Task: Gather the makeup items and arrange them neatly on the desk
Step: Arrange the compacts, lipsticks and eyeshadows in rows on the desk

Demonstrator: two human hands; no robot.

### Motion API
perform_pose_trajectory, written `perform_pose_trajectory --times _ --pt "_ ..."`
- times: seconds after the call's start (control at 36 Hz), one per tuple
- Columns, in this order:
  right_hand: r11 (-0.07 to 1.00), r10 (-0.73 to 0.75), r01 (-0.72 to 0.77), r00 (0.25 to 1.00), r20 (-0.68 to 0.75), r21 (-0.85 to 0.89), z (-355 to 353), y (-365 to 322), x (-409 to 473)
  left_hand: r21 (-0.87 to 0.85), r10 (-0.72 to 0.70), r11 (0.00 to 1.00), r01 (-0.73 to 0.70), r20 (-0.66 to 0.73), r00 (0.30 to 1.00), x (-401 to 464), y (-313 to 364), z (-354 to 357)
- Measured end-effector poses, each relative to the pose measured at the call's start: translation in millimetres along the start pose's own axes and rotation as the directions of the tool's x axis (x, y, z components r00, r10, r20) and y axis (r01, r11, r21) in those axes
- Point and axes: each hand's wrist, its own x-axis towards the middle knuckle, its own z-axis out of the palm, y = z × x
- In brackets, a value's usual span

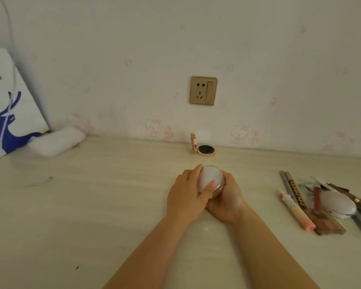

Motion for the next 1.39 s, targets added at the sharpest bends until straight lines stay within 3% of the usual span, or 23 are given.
perform_pose_trajectory --times 0.08,0.36,0.78,1.03,1.25,1.39 --pt "1.000 -0.024 0.024 1.000 0.016 0.005 -1.8 -2.6 -3.6 0.086 -0.029 0.996 0.028 0.006 1.000 -0.5 11.2 6.9" --pt "0.997 -0.044 0.049 0.996 0.083 -0.060 -3.2 -1.2 -7.2 -0.075 -0.070 0.995 0.069 -0.006 0.998 -2.6 14.4 11.4" --pt "0.998 -0.052 0.053 0.998 -0.022 0.026 -0.6 5.2 -2.4 0.058 -0.043 0.997 0.047 -0.072 0.997 -5.7 16.9 15.5" --pt "0.996 -0.036 0.037 0.999 -0.015 0.076 2.9 3.2 -5.7 -0.008 -0.069 0.998 0.069 -0.108 0.992 -2.9 14.3 12.9" --pt "0.971 -0.085 0.066 0.994 -0.074 -0.229 4.3 -0.3 -8.1 -0.063 -0.107 0.993 0.100 -0.121 0.987 -2.1 8.0 9.5" --pt "0.841 -0.266 0.125 0.943 -0.200 -0.526 5.1 1.8 -6.1 0.017 -0.115 0.993 0.118 -0.129 0.985 -0.4 5.9 10.8"
